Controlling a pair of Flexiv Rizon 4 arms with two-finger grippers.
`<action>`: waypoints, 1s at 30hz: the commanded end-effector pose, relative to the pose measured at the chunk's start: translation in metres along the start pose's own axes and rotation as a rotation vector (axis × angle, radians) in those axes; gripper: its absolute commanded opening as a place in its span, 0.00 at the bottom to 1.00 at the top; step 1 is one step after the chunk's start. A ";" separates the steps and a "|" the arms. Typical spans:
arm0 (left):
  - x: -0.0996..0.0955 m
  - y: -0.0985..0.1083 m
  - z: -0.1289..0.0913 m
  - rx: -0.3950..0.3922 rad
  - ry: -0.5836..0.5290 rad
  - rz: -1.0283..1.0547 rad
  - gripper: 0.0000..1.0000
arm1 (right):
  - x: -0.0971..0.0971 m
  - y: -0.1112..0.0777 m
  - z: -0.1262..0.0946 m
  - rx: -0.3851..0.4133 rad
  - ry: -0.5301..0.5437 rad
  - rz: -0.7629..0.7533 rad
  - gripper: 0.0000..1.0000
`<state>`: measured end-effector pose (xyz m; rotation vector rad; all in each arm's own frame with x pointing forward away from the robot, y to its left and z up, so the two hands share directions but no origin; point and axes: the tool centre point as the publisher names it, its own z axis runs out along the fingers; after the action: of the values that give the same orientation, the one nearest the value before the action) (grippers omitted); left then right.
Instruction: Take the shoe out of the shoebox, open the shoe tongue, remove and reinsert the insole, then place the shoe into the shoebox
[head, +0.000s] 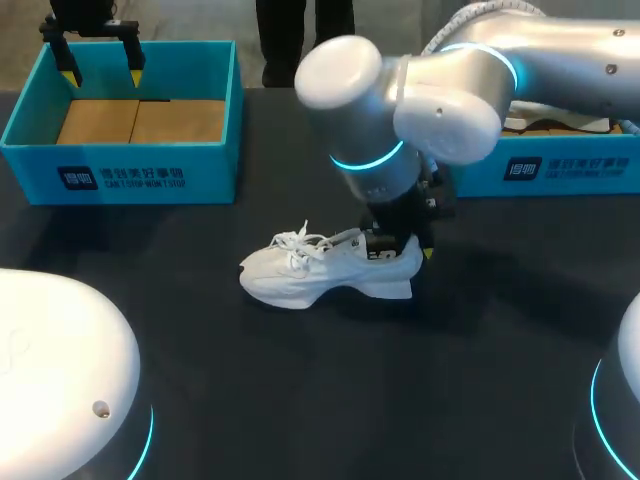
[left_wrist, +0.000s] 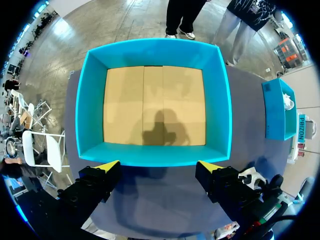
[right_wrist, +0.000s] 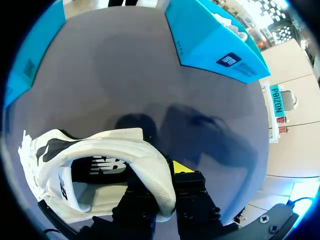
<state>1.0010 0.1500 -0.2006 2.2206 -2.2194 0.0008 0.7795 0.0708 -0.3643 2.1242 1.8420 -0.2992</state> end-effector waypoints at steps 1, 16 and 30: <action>0.000 0.000 0.000 0.000 -0.001 0.000 1.00 | 0.006 0.000 0.005 0.009 -0.011 0.000 0.00; 0.000 0.000 0.000 0.000 -0.001 0.000 1.00 | 0.004 0.003 0.004 0.010 -0.007 0.020 0.44; 0.000 0.000 0.000 0.000 -0.001 0.000 1.00 | 0.002 0.002 -0.044 -0.033 0.108 -0.037 0.64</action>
<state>1.0010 0.1500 -0.2006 2.2206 -2.2194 0.0008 0.7835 0.0997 -0.3348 2.1168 1.9112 -0.2028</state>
